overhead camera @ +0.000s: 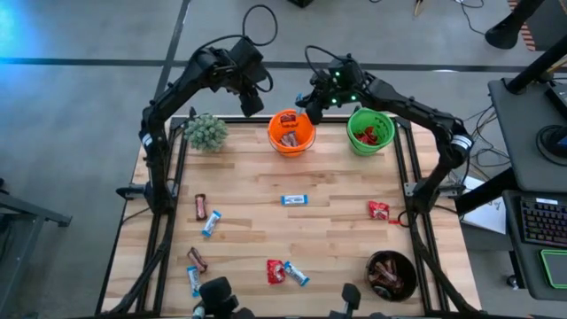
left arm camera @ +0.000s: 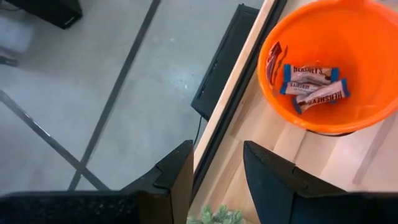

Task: Organize candy in baskets
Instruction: Put the white chocolate bar into the orange bucket

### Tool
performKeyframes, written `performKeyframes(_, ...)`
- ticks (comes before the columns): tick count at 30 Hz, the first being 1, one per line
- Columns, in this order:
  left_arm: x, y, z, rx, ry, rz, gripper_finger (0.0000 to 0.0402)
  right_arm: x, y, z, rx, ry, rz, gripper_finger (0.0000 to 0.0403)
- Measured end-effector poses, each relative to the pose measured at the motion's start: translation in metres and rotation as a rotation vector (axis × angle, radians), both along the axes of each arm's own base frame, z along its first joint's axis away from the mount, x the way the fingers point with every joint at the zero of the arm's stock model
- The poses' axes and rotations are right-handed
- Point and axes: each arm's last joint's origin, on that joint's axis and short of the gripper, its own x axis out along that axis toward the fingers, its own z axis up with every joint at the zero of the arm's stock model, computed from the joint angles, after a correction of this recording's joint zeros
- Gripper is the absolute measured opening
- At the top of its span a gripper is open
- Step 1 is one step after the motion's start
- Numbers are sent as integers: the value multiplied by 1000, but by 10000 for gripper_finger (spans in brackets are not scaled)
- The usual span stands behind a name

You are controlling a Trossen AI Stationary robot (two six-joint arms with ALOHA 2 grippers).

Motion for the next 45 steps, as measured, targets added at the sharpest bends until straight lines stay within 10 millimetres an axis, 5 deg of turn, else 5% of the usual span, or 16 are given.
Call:
performKeyframes(11, -9, 9, -2, -10, 36, 9, 123, 10, -5, -16, 66, 24, -18, 63)
performKeyframes(23, -15, 4, -6, -70, 93, 37, 123, 8, -1, -10, 82, 6, -28, 157)
performKeyframes(34, -18, 4, -7, -70, 112, 106, 123, 6, 2, -5, 90, -13, 7, 185)
performKeyframes(37, -20, 5, -6, -31, 143, 120, 123, -3, 6, 9, 85, -19, 7, 185)
performKeyframes(45, -19, 5, -7, -27, 152, 111, 123, -50, 39, 99, -64, -57, 60, 185)
